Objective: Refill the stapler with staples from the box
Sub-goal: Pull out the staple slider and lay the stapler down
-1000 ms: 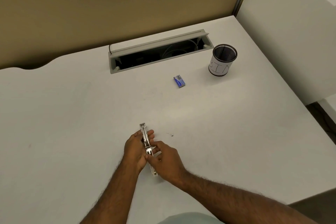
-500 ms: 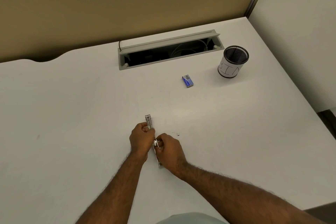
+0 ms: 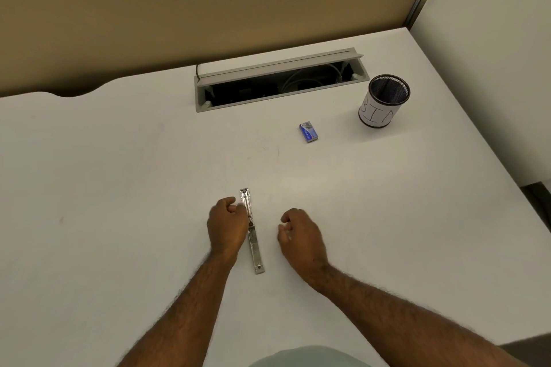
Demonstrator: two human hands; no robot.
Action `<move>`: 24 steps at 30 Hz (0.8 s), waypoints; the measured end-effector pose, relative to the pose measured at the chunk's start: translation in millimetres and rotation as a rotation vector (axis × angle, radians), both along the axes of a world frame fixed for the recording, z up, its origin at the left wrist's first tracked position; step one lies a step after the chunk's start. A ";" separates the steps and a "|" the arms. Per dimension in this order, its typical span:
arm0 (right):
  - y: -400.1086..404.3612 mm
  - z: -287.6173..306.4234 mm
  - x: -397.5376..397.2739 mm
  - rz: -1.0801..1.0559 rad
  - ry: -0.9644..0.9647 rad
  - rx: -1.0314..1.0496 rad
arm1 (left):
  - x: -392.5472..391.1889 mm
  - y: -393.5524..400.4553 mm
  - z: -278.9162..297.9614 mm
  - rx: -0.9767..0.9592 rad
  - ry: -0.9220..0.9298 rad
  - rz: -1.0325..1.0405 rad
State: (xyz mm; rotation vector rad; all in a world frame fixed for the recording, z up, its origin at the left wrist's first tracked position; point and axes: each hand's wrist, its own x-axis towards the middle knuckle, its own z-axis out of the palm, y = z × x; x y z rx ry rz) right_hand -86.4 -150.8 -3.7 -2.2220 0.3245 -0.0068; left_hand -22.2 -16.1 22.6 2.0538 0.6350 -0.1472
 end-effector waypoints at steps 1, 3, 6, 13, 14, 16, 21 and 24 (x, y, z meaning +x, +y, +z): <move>-8.5 -0.8 -0.9 -0.040 -0.025 -0.018 | -4.2 -1.0 2.9 0.109 -0.149 -0.027; -24.2 -2.8 -0.4 -0.057 -0.017 -0.074 | -15.6 -8.3 9.3 0.229 -0.463 -0.204; -38.3 -6.6 4.3 0.055 0.074 -0.145 | -31.0 -27.5 8.5 0.335 -0.550 -0.574; -40.3 -8.8 11.0 0.195 0.111 -0.160 | -34.6 -55.0 -9.7 0.384 -0.099 -0.648; -40.2 -9.2 11.3 0.200 0.109 -0.167 | -32.4 -56.3 -9.5 0.398 -0.085 -0.642; -40.3 -10.4 12.2 0.195 0.097 -0.180 | -28.0 -58.8 -8.6 0.410 -0.063 -0.640; -41.7 -11.6 14.5 0.186 0.092 -0.186 | -19.5 -60.5 -10.8 0.444 -0.046 -0.672; -45.6 -11.9 14.0 0.173 0.096 -0.198 | -20.2 -60.4 -12.8 0.492 -0.081 -0.728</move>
